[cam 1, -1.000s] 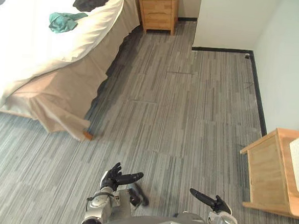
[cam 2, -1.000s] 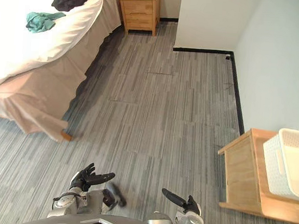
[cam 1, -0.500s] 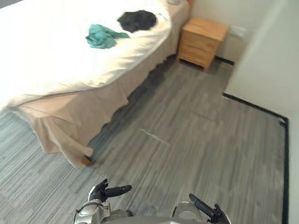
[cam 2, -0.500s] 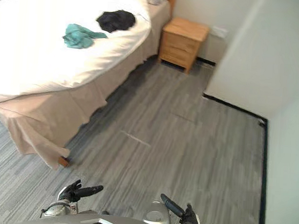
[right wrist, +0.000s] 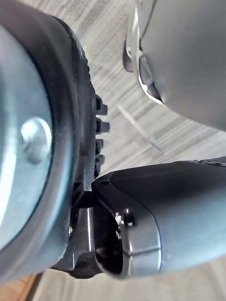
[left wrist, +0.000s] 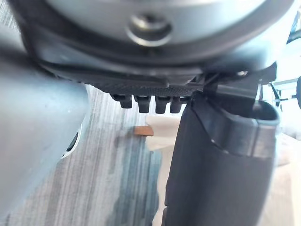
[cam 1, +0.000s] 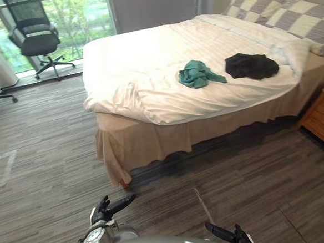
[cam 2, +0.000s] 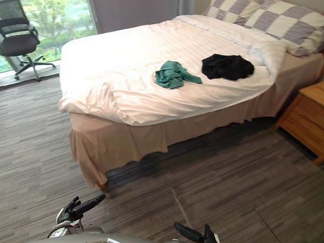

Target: Tidy up the quilt and then pick up the clothes from the bed and put them into the laundry hamper

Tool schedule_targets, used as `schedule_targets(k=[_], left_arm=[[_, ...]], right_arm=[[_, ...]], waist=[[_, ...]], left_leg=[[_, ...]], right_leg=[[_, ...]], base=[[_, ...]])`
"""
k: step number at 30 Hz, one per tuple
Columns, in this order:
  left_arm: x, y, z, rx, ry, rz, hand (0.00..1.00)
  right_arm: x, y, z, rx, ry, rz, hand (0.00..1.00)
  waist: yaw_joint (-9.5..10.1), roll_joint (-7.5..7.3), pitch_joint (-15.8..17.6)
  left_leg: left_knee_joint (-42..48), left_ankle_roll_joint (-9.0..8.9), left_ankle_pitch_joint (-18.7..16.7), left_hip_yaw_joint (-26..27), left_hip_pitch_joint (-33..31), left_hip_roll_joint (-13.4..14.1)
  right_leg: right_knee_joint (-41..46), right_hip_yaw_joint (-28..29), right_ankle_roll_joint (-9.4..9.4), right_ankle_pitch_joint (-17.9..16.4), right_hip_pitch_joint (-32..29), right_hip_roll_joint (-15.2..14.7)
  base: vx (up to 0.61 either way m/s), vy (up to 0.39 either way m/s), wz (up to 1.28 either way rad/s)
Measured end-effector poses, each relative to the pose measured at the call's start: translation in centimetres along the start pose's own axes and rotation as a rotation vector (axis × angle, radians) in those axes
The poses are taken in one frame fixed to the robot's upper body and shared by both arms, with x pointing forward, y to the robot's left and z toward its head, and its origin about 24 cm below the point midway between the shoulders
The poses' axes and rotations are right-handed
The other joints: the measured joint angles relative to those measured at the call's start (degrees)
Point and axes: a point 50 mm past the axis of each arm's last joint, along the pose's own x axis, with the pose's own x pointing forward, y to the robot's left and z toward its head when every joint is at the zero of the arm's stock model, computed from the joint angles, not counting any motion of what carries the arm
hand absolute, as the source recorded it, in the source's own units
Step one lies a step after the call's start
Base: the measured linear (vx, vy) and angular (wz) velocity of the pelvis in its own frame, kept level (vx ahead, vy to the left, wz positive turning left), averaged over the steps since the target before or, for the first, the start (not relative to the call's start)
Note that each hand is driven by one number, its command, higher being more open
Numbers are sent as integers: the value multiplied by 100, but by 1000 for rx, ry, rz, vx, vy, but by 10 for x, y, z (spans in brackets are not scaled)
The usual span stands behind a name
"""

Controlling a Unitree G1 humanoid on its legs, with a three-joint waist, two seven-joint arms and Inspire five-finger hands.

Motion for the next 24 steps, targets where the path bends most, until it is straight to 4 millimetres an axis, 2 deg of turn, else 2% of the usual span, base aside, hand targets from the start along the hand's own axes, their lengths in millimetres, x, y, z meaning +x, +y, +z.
schedule_targets(k=[1, 2, 3, 4, 5, 7, 8, 9, 10, 11, 13, 14, 15, 16, 17, 18, 19, 20, 21, 22, 23, 24], left_arm=[[0, -1, -1, 6, 8, -2, 100], [1, -2, -2, 11, 18, -4, 100], [3, -2, -2, 20, 37, -5, 100], [3, 0, -3, 25, 49, -5, 100], [5, 6, 1, 41, 47, -1, 100], [4, 15, -1, 38, 52, 37, 100], [4, 17, -1, 27, 58, 45, 100], [5, 20, 1, 44, 66, 46, 100], [5, 21, 0, 48, 71, 46, 100], [4, 21, -4, 65, 87, 37, 100], [3, 17, -11, 126, 120, 6, 100], [2, 14, -13, 161, 128, -13, 100], [2, 6, -15, 239, 132, -54, 100], [3, 1, -15, 302, 131, -86, 100], [3, 0, -14, 327, 127, -98, 100], [5, -3, -10, 371, 122, -116, 100], [7, -4, -5, 407, 118, -125, 100], [7, -3, -4, 414, 118, -122, 100], [9, -2, 0, 425, 108, -120, 100], [10, 0, 2, 436, 101, -119, 100], [11, 4, 7, 446, 91, -111, 100], [11, 7, 9, 453, 87, -106, 100]], right_arm=[[1, -1, -2, 18, 20, -7, 100], [2, -1, -2, 30, 32, -9, 100], [1, -2, -9, 55, 62, -19, 100], [1, -2, -12, 68, 79, -20, 100], [-1, 7, -20, 85, 111, -5, 100], [0, 13, -18, 85, 101, 25, 100], [-1, 16, -18, 88, 102, 30, 100], [-1, 19, -18, 88, 103, 39, 100], [-1, 19, -19, 85, 104, 42, 100], [-1, 16, -20, 82, 105, 41, 100], [-1, 13, -20, 78, 101, 38, 100], [-1, 11, -20, 81, 100, 30, 100], [-2, 3, -20, 95, 94, 9, 100], [-2, 3, -18, 148, 77, 7, 100], [-2, 5, -15, 155, 51, 9, 100], [-2, 9, -10, 156, 27, 18, 100], [-2, 14, -9, 153, 23, 36, 100], [-2, 16, -9, 154, 25, 40, 100], [-2, 20, -10, 154, 29, 49, 100], [-2, 22, -11, 154, 32, 51, 100], [-3, 26, -11, 153, 35, 57, 100], [-3, 28, -12, 156, 38, 62, 100]], waist=[[-4, 1, 1], [-7, -5, 5], [-23, -15, 12], [-24, -34, 27], [-92, -257, 58], [-82, -400, 131], [-81, -433, 149], [-78, -545, 162], [-95, -569, 148], [-107, -504, 123], [-159, -376, 25], [-190, -324, -7], [-259, -236, 1], [-324, -207, 3], [-350, -230, 16], [-401, -257, 40], [-455, -290, 69], [-454, -326, 91], [-449, -381, 111], [-443, -463, 127], [-412, -634, 122], [-396, -723, 130]], left_leg=[[-579, -62, -55, 374, -64, -148], [-1237, -37, -49, 565, -87, -372], [-2524, 238, 250, 736, -34, -798], [-3076, 521, 290, 795, 73, -1042], [-3580, 651, 511, 695, 316, -1470], [-4044, 626, 607, 520, 469, -1783], [-4085, 626, 607, 473, 501, -1852], [-4231, 622, 608, 379, 681, -2027], [-4318, 596, 619, 328, 794, -2091], [-4607, 496, 691, 267, 1071, -2207], [-5359, 386, 859, 221, 1447, -2471], [-5528, 373, 841, 196, 1502, -2551], [-5528, 306, 771, 83, 1489, -2582], [-5526, 331, 770, -60, 1453, -2601], [-5526, 351, 757, -165, 1439, -2602], [-5525, 388, 756, -375, 1416, -2550], [-5525, 392, 755, -537, 1421, -2446], [-5526, 389, 757, -580, 1433, -2387], [-5526, 332, 795, -606, 1436, -2282], [-5524, 272, 834, -587, 1431, -2253], [-5523, 215, 859, -539, 1428, -2326], [-5523, 202, 851, -518, 1441, -2395]], right_leg=[[-128, -139, 97, 64, 104, -18], [-138, -239, 122, 77, 193, -44], [-112, -379, 133, 74, 286, -95], [-94, -395, 181, 49, 347, -115], [-123, -346, 240, -16, 409, -263], [-536, -140, 212, -11, 435, -162], [-627, -122, 215, 1, 444, -143], [-783, -54, 272, 96, 466, -97], [-769, -49, 343, 172, 546, -105], [-711, -41, 391, 340, 705, -126], [-225, -73, 174, 221, 618, -255], [22, -105, 59, 117, 543, -327], [791, -117, -122, -6, 283, -462], [1815, -33, -432, 36, -214, -685], [2292, 46, -579, 125, -455, -751], [2887, 416, -648, 43, -858, -712], [2811, 777, -464, -326, -1020, -385], [2650, 911, -415, -455, -1061, -220], [2082, 1051, -372, -523, -1117, 65], [1517, 1072, -329, -476, -1123, 223], [666, 1085, -327, -72, -1152, 323], [481, 1228, -267, 323, -1222, 320]], base=[[323, 106, 50], [338, 183, 72], [234, 151, 69], [241, 203, 86], [157, 155, 69], [145, 183, 58], [90, 91, 53], [51, 14, 42], [62, -7, 37], [32, 20, 12], [-10, 42, 7], [-16, 21, 26], [4, 19, 50], [37, 7, 58], [58, 4, 72], [102, -32, 82], [117, -51, 83], [137, -67, 79], [149, -80, 55], [179, -113, 38], [145, -118, 5], [176, -121, -10]])
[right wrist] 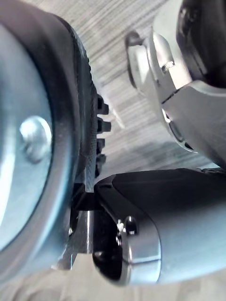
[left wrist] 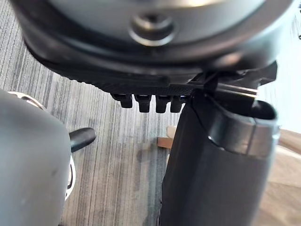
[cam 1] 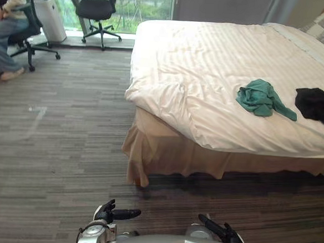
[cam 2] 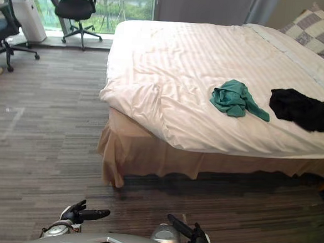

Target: Tidy up the quilt and then pick up the clothes from the bed and put them into the laundry hamper

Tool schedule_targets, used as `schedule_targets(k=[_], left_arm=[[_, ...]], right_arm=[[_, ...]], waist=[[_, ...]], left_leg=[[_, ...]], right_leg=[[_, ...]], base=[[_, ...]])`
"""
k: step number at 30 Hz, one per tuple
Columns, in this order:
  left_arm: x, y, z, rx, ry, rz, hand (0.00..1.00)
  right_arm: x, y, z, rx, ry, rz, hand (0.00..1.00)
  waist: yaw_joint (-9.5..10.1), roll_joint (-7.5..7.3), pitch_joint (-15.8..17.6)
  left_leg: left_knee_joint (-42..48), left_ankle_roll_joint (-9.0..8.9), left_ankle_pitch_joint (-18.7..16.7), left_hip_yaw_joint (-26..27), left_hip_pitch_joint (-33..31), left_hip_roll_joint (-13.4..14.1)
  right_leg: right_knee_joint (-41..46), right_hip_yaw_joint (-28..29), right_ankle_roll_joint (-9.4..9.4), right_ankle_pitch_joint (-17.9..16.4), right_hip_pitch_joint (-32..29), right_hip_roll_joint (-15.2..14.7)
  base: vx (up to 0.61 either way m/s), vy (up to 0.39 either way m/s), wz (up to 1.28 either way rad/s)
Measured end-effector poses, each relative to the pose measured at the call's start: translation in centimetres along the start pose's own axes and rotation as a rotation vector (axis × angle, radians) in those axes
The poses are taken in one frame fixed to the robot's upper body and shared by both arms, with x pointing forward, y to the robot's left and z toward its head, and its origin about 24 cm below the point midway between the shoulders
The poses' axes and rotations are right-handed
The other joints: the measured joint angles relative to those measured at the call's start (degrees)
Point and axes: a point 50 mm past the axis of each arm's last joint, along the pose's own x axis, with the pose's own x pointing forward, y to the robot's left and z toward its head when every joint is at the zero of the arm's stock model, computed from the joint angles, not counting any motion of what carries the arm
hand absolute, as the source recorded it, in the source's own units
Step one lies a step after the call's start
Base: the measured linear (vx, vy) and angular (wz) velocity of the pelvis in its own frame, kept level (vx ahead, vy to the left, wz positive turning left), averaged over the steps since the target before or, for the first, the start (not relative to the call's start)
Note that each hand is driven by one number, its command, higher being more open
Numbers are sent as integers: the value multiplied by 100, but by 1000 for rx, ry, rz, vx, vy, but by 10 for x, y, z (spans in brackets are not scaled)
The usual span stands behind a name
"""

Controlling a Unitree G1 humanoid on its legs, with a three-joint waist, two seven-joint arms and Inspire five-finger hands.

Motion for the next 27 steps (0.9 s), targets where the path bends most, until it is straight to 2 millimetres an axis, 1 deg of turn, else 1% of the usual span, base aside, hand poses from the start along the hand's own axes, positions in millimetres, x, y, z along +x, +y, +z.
schedule_targets(k=[1, 2, 3, 4, 5, 7, 8, 11, 13, 17, 21, 27], left_arm=[[-1, -2, -5, -6, 18, -2, 100], [-1, -7, -6, -15, 17, -9, 100], [-1, -10, -6, -17, 18, -16, 100], [-2, -15, -8, -13, 23, -31, 100], [-2, -18, -9, 5, 25, -42, 100], [-2, -21, -8, 13, 23, -52, 100], [-2, -20, -8, 13, 22, -57, 100], [-2, -19, -7, 16, 19, -58, 100], [-2, -19, -8, 16, 20, -59, 100], [-2, -20, -8, 17, 21, -62, 100], [-2, -20, -8, 16, 22, -64, 100], [-2, -20, -8, 15, 23, -66, 100]], right_arm=[[0, -1, -2, 27, 7, -5, 100], [0, -6, 0, 21, 5, -17, 100], [0, -6, 0, 17, 4, -16, 100], [0, -10, 2, 13, -2, -23, 100], [0, -13, 1, 9, 1, -32, 100], [0, -15, 1, 7, 7, -38, 100], [0, -13, 0, -10, 10, -35, 100], [0, -12, -1, -39, 14, -26, 100], [0, -12, -1, -39, 16, -26, 100], [0, -12, -1, -40, 18, -26, 100], [0, -12, -1, -48, 18, -24, 100], [0, -11, 0, -78, 17, -15, 100]], waist=[[-58, 79, 9], [-52, 165, -35], [-50, 230, -24], [-56, 347, 1], [-78, 394, -15], [-94, 461, -33], [-91, 423, -11], [-62, 365, -2], [-60, 355, -6], [-56, 361, 0], [-54, 365, 4], [-43, 375, 11]], left_leg=[[2, -57, -22, 24, 85, 48], [3, -76, -31, 172, 123, 118], [3, -108, -52, 235, 149, 152], [4, -157, -86, 346, 191, 207], [12, -199, -113, 434, 188, 261], [23, -221, -127, 503, 232, 319], [24, -289, -145, 534, 331, 377], [26, -380, -184, 600, 450, 440], [27, -412, -204, 629, 516, 447], [29, -453, -232, 731, 610, 456], [31, -456, -234, 762, 618, 460], [30, -456, -236, 758, 694, 477]], right_leg=[[-158, 42, 153, 45, 110, 56], [-431, 130, 207, 114, 197, 171], [-545, 164, 201, 155, 237, 219], [-784, 252, 207, 243, 331, 318], [-978, 302, 190, 344, 400, 401], [-1157, 348, 154, 409, 514, 488], [-1304, 348, 144, 418, 668, 552], [-1476, 344, 115, 437, 825, 623], [-1595, 353, 112, 443, 937, 639], [-1779, 443, 102, 524, 1075, 671], [-1897, 466, 102, 595, 1119, 683], [-1915, 461, 112, 602, 1203, 695]], base=[[163, -76, -33], [217, -50, -41], [189, -10, -61], [214, -23, -52], [186, -26, -44], [189, -46, -23], [166, -48, -11], [52, -25, -4], [13, -23, -5], [-34, -19, -11], [-95, -48, -6], [-108, -60, 0]])
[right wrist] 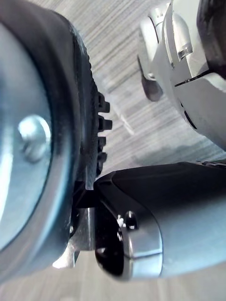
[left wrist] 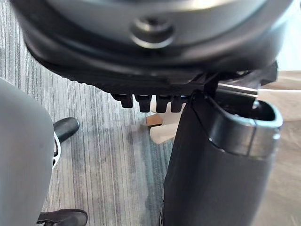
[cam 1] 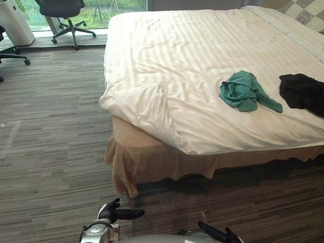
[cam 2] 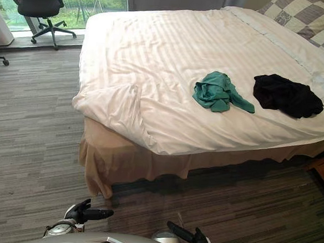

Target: Tidy up the quilt and then pick up the clothes from the bed and put them into the laundry hamper

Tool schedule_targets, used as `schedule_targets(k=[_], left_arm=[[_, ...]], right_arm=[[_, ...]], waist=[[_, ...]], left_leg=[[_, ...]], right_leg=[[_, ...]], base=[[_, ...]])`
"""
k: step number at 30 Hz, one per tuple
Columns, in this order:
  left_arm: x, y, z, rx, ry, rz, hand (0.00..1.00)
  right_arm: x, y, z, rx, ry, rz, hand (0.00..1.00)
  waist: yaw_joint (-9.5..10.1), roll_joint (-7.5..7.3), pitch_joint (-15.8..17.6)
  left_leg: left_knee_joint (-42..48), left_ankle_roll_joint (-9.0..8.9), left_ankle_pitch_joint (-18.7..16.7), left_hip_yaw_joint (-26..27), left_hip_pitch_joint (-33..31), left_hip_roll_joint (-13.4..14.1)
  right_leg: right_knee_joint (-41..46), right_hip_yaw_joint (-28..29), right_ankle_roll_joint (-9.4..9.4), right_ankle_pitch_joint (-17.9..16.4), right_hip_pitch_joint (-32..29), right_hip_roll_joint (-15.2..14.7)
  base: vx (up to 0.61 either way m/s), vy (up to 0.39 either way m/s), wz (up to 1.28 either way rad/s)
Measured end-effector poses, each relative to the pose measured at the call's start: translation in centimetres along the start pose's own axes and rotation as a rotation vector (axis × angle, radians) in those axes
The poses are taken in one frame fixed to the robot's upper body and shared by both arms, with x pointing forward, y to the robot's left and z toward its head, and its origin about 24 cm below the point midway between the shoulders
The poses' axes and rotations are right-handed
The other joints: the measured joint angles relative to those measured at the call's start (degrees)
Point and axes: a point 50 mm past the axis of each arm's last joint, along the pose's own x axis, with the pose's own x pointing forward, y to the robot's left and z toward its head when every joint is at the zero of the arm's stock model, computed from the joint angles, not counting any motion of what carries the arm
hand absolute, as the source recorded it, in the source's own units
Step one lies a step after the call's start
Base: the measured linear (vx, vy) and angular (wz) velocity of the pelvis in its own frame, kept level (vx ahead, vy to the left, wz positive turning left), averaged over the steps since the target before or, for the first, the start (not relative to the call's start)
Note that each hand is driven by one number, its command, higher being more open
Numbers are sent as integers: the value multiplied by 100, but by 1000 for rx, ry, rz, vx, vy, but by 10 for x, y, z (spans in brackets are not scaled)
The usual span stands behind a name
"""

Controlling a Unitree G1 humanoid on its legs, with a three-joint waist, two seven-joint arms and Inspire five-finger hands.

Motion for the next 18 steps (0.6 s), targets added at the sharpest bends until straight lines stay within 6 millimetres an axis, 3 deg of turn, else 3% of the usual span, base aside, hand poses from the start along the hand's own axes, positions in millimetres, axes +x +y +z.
schedule_targets(k=[18], left_arm=[[0, 1, 3, -15, -11, 1, 100]], right_arm=[[1, 3, 9, -128, -24, 54, 100]], waist=[[131, 38, -20]], left_leg=[[-8, 23, 42, -463, -125, -12]], right_leg=[[-94, -442, -4, -11, 139, -27]], base=[[-58, -57, 12]])
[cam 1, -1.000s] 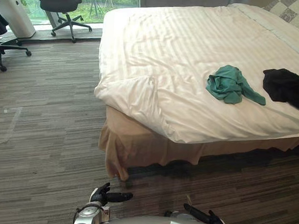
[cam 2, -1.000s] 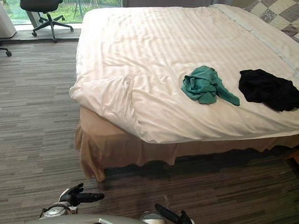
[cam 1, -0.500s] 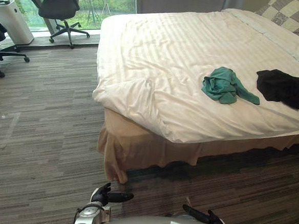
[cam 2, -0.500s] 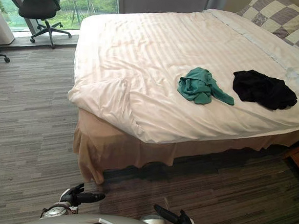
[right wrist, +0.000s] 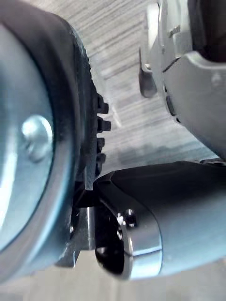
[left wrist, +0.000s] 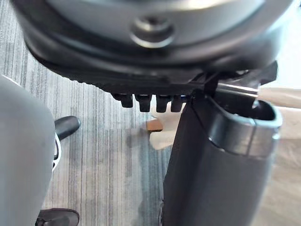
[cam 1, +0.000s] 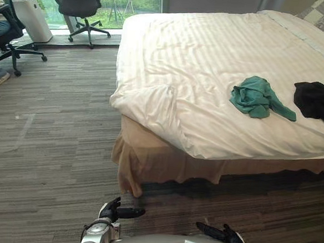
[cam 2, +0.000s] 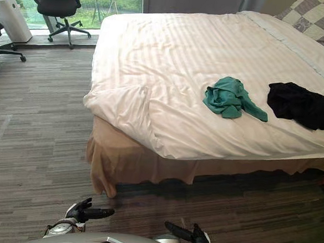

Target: Tidy up the quilt and then pick up the clothes from the bed and put them into the laundry hamper

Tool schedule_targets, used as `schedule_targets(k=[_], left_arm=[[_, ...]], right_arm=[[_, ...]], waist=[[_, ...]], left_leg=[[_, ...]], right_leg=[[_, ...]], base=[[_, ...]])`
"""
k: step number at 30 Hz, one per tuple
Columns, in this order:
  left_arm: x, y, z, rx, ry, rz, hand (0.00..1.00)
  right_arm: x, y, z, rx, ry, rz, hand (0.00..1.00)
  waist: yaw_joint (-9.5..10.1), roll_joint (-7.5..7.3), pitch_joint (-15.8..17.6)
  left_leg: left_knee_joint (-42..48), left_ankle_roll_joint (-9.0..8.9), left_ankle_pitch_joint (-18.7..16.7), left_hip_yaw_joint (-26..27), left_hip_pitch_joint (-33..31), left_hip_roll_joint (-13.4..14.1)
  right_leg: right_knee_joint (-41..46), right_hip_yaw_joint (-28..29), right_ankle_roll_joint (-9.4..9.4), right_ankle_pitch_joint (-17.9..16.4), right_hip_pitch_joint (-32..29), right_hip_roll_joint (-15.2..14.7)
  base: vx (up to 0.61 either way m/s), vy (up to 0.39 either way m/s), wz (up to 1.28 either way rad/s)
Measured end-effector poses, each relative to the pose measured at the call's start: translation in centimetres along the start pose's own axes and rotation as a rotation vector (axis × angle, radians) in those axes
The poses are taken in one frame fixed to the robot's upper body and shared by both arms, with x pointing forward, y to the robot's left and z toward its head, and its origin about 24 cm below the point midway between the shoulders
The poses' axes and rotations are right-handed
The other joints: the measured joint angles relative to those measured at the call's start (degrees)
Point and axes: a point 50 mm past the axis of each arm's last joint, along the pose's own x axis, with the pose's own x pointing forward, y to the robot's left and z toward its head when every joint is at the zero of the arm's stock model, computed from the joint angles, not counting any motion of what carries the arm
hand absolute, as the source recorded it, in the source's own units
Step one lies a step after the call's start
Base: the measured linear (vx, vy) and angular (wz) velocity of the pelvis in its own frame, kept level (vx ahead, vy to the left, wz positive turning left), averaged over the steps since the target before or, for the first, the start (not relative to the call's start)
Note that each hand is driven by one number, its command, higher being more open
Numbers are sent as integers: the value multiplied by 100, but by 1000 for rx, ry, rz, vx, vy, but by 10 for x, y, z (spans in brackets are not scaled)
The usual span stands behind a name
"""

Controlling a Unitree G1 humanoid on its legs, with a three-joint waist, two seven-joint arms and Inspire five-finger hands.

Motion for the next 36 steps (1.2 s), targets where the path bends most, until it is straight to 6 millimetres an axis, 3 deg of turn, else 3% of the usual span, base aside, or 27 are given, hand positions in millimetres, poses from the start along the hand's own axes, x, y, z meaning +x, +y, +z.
schedule_targets(k=[6, 12, 15, 16, 18, 19, 20, 23, 26, 27, 30, 33, 36], left_arm=[[-1, 4, -2, -27, -1, 49, 100], [-10, 37, -23, -375, 38, 247, 100], [-23, 77, -40, -529, 55, 407, 100], [-27, 92, -41, -579, 47, 461, 100], [-42, 139, -35, -699, -17, 617, 100], [-46, 151, -31, -726, -47, 654, 100], [-55, 176, -18, -768, -119, 725, 100], [-76, 221, 32, -798, -343, 839, 100], [-93, 228, 96, -672, -592, 860, 100], [-99, 221, 124, -575, -684, 844, 100], [-119, 192, 181, -284, -906, 813, 100], [-132, 154, 222, -32, -1077, 763, 100], [-138, 113, 246, 184, -1188, 677, 100]], right_arm=[[-1, 0, 2, -51, -27, -17, 100], [-1, -3, -3, -49, -7, -48, 100], [-1, -6, -6, -51, 8, -61, 100], [-1, -6, -7, -60, 11, -64, 100], [-1, -6, -8, -71, 14, -68, 100], [-1, -6, -9, -71, 16, -69, 100], [-2, -6, -10, -71, 18, -71, 100], [-3, -7, -14, -72, 14, -77, 100], [-5, -7, -18, -72, 12, -83, 100], [-6, -8, -21, -72, 16, -84, 100], [-7, -8, -22, -68, 17, -79, 100], [-8, -11, -26, -44, 25, -79, 100], [-8, -13, -25, -21, 18, -71, 100]], waist=[[1, 2, 1], [3, 18, -8], [7, 57, -33], [16, 76, -43], [27, 99, -84], [36, 92, -91], [75, 82, -97], [170, 60, -146], [241, 64, -183], [299, 64, -261], [297, 65, -285], [287, 116, -313], [155, 153, -319]], left_leg=[[-19, 17, 57, -152, -6, -5], [-22, 47, 136, -300, -96, 0], [-22, 45, 139, -293, -97, 8], [-22, 45, 139, -290, -99, 10], [-22, 42, 136, -280, -100, 18], [-22, 40, 135, -272, -102, 21], [-22, 37, 133, -257, -108, 25], [-23, 36, 128, -251, -202, 15], [-23, 45, 125, -300, -262, -27], [-22, 48, 121, -315, -296, -42], [-18, 49, 118, -320, -287, -75], [1, 50, 120, -280, -274, -108], [3, 50, 119, -210, -178, -95]], right_leg=[[16, -136, -20, -20, 60, -7], [17, -312, -22, -24, 63, -8], [14, -301, -23, -23, 61, 1], [13, -294, -24, -22, 59, 3], [12, -252, -26, -21, 55, 12], [11, -242, -26, -21, 54, 15], [11, -228, -27, -20, 45, 19], [16, -224, -27, -18, -56, 9], [19, -247, -19, -11, -88, -28], [21, -264, -19, -11, -125, -42], [24, -267, -23, -12, -119, -72], [43, -217, -27, -13, -117, -84], [122, -170, -63, -35, -124, -81]], base=[[-69, -59, 13], [-71, -54, 15], [-52, -38, -1], [-40, -26, -1], [-40, -27, -3], [-40, -25, -6], [-34, -21, -6], [-37, -21, -1], [-1, -2, 8], [7, 2, 9], [21, -2, 1], [13, -12, -9], [-32, -28, -11]])
